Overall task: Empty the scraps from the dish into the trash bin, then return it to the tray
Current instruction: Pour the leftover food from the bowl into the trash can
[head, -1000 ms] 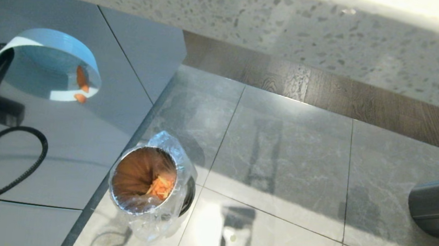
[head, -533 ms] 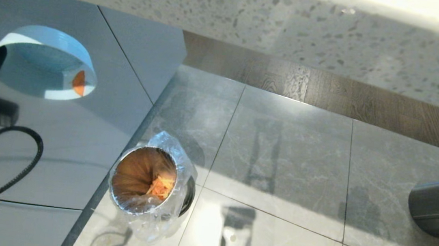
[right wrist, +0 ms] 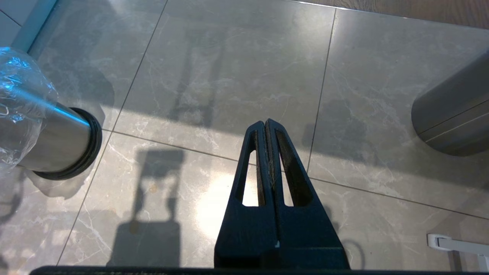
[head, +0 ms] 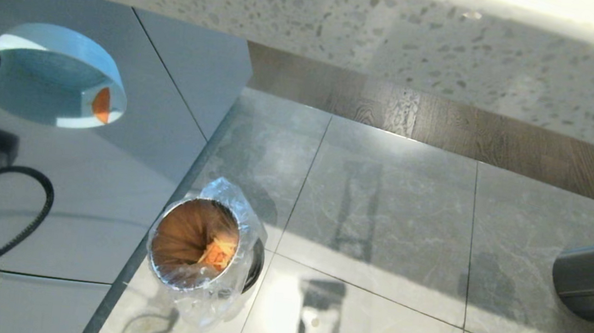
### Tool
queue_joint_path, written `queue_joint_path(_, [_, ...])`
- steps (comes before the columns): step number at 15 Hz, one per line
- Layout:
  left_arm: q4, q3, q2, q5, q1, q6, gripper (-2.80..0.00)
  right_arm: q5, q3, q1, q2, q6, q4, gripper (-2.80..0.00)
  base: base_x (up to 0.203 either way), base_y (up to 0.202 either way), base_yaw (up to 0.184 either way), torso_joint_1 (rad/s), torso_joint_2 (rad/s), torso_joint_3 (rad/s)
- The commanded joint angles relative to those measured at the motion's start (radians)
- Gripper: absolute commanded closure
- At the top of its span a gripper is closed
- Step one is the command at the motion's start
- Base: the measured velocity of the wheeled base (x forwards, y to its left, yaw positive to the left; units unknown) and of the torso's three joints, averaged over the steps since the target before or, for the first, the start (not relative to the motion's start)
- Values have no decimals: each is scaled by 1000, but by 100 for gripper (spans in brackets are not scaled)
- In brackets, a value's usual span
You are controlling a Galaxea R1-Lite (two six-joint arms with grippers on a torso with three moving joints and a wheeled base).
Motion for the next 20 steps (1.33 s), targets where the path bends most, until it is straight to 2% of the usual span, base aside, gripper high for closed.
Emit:
queue_joint_path(1, [-48,11,-13,5,-9,6,0,0,-1,0,0,0,-1,0,0,0,0,0,0,0])
queue_joint_path(5, [-48,-7,-37,20,-18,11,0,0,-1,0,0,0,-1,0,0,0,0,0,0,0])
queue_joint_path(8, [-48,-23,-56,28,-20,37,0,0,1,0,0,0,-1,0,0,0,0,0,0,0])
queue_joint_path(11, [-48,-2,-93,40,-22,61,0,0,-1,0,0,0,-1,0,0,0,0,0,0,0])
queue_joint_path(20, [-48,108,-109,44,-21,59,0,0,-1,0,0,0,-1,0,0,0,0,0,0,0])
